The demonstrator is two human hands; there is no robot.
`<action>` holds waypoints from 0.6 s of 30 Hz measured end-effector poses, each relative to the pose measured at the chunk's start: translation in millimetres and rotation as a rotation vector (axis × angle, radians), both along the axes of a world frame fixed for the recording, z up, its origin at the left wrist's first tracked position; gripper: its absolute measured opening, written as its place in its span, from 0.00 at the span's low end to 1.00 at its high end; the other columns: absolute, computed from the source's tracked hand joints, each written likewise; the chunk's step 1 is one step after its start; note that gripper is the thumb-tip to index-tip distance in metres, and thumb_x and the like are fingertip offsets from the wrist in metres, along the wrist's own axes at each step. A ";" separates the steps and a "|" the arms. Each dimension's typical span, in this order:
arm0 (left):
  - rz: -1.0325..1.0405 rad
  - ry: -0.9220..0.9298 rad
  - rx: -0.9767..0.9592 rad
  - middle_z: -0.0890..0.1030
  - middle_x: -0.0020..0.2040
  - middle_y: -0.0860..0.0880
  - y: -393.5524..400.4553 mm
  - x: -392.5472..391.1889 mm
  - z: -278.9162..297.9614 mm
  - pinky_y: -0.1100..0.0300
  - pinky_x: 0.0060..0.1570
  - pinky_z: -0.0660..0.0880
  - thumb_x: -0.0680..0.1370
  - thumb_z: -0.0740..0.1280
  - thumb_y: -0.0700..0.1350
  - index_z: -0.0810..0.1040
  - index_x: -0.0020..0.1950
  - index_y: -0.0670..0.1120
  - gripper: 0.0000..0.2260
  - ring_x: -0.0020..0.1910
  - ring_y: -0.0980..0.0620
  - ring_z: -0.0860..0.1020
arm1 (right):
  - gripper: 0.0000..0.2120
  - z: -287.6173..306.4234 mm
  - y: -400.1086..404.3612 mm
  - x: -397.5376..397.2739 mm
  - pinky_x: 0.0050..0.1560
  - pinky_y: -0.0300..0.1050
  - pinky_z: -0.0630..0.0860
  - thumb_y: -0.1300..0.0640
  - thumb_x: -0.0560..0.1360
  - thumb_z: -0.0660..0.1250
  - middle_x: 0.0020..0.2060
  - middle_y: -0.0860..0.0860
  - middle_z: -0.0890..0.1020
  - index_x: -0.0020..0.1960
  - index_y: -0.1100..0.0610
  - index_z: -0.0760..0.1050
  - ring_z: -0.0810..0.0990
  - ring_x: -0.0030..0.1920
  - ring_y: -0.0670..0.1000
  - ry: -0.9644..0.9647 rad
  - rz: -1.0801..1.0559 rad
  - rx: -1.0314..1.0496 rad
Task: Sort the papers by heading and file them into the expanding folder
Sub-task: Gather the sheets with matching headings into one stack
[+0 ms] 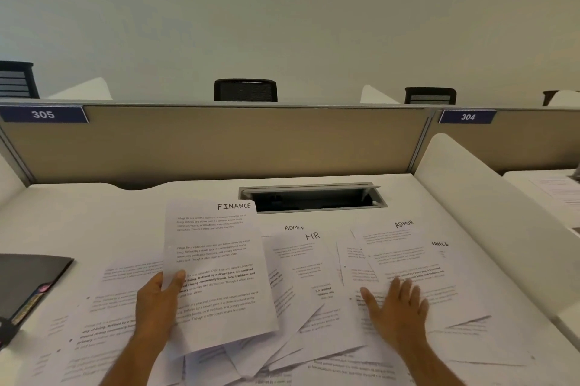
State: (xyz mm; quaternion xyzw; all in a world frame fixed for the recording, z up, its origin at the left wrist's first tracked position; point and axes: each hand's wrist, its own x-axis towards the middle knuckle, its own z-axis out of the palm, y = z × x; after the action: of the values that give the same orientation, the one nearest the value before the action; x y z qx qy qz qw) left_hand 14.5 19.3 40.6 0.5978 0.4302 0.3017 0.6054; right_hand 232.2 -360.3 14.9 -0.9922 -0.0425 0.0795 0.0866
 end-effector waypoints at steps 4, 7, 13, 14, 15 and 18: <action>0.003 0.013 0.010 0.85 0.47 0.49 -2.2 3.2 1.5 0.45 0.54 0.80 0.79 0.71 0.45 0.82 0.54 0.48 0.05 0.48 0.45 0.83 | 0.47 -8.6 21.1 -18.1 0.78 0.62 0.37 0.26 0.74 0.39 0.81 0.56 0.51 0.81 0.59 0.41 0.44 0.81 0.56 -0.034 0.142 -0.003; 0.001 0.014 0.011 0.85 0.47 0.49 -2.4 5.6 3.7 0.45 0.55 0.79 0.79 0.71 0.46 0.82 0.53 0.49 0.04 0.48 0.45 0.83 | 0.48 -5.8 43.9 -33.7 0.76 0.57 0.32 0.25 0.73 0.36 0.81 0.54 0.53 0.81 0.57 0.40 0.44 0.81 0.55 -0.043 0.292 0.045; -0.013 0.016 0.016 0.85 0.46 0.49 -7.7 10.4 4.2 0.49 0.51 0.80 0.79 0.71 0.46 0.81 0.51 0.49 0.02 0.46 0.46 0.83 | 0.44 6.2 55.6 -49.5 0.79 0.45 0.51 0.23 0.73 0.45 0.80 0.45 0.57 0.81 0.47 0.46 0.55 0.79 0.45 0.096 0.554 0.400; -0.014 0.015 0.014 0.85 0.45 0.49 -8.9 10.4 4.6 0.50 0.49 0.79 0.79 0.71 0.46 0.81 0.50 0.49 0.02 0.46 0.46 0.83 | 0.43 8.7 54.1 -47.3 0.78 0.45 0.55 0.23 0.74 0.47 0.80 0.45 0.58 0.81 0.46 0.48 0.56 0.78 0.44 0.100 0.549 0.441; -0.016 0.014 0.012 0.85 0.45 0.50 -9.7 10.3 4.7 0.52 0.47 0.79 0.79 0.71 0.46 0.81 0.50 0.49 0.02 0.45 0.46 0.83 | 0.41 11.0 51.9 -43.5 0.77 0.47 0.57 0.25 0.75 0.50 0.79 0.45 0.59 0.80 0.47 0.50 0.57 0.78 0.45 0.088 0.515 0.481; -0.028 0.008 0.007 0.85 0.45 0.49 -11.9 10.3 3.0 0.52 0.47 0.79 0.79 0.71 0.45 0.82 0.52 0.47 0.04 0.45 0.47 0.83 | 0.34 19.2 37.6 -20.5 0.74 0.50 0.64 0.37 0.78 0.63 0.75 0.50 0.67 0.78 0.53 0.61 0.65 0.75 0.51 -0.058 0.292 0.568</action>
State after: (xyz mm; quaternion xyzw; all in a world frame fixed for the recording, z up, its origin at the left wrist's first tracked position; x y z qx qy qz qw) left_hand 24.8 7.4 43.6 0.6070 0.4231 0.2925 0.6058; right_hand 211.7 -322.7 34.0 -0.9135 -0.2074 0.0478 0.3466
